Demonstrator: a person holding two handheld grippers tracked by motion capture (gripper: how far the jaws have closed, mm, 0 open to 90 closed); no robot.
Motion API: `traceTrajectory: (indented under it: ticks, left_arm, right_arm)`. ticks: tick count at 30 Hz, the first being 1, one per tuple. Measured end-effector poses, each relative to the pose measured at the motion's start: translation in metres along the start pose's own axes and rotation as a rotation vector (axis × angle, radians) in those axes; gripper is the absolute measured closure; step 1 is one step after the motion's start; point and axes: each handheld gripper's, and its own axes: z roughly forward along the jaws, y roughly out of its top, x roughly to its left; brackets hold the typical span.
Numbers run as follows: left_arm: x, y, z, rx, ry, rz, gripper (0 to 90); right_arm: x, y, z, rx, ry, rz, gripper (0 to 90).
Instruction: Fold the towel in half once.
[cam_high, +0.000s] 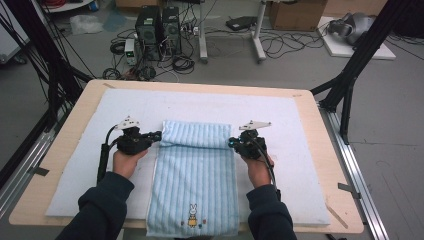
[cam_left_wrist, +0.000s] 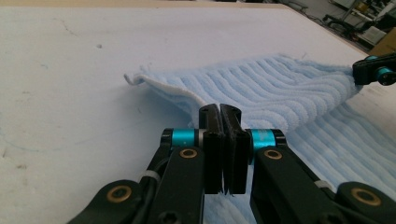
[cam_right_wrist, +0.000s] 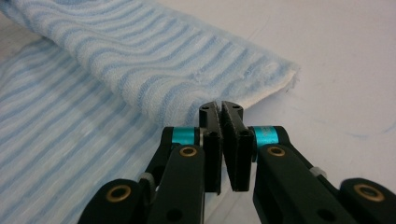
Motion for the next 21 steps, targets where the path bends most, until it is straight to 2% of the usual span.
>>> traceTrajectory:
  ticks: [6, 10, 16, 17, 18, 19, 20, 21]
  left_arm:
    - [-0.012, -0.012, -0.012, 0.016, -0.035, 0.038, 87.3]
    - [-0.017, -0.020, -0.017, 0.025, -0.050, 0.044, 87.3]
    - [-0.017, -0.032, -0.018, 0.071, -0.050, 0.038, 86.9]
    - [-0.016, -0.033, -0.017, 0.075, -0.042, 0.026, 85.3]
    - [-0.013, -0.031, -0.016, 0.078, -0.031, 0.009, 66.7]
    - [-0.011, -0.029, -0.016, 0.076, -0.018, -0.022, 66.7]
    - [-0.008, -0.027, -0.015, 0.070, -0.009, -0.045, 57.9]
    - [-0.006, -0.024, -0.015, 0.061, -0.004, -0.054, 53.5]
  right_arm:
    - [0.010, -0.014, -0.011, 0.015, 0.019, -0.006, 86.6]
    - [0.015, -0.025, -0.017, 0.028, 0.029, -0.002, 86.6]
    - [0.017, -0.035, -0.015, 0.051, 0.036, 0.013, 86.2]
    - [0.016, -0.036, -0.014, 0.053, 0.038, 0.012, 85.6]
    - [0.016, -0.036, -0.015, 0.046, 0.039, 0.014, 81.7]
    - [0.016, -0.036, -0.015, 0.046, 0.039, 0.014, 81.7]
    - [0.016, -0.034, -0.016, 0.038, 0.034, 0.020, 78.2]
    - [0.015, -0.033, -0.017, 0.030, 0.033, 0.023, 75.5]
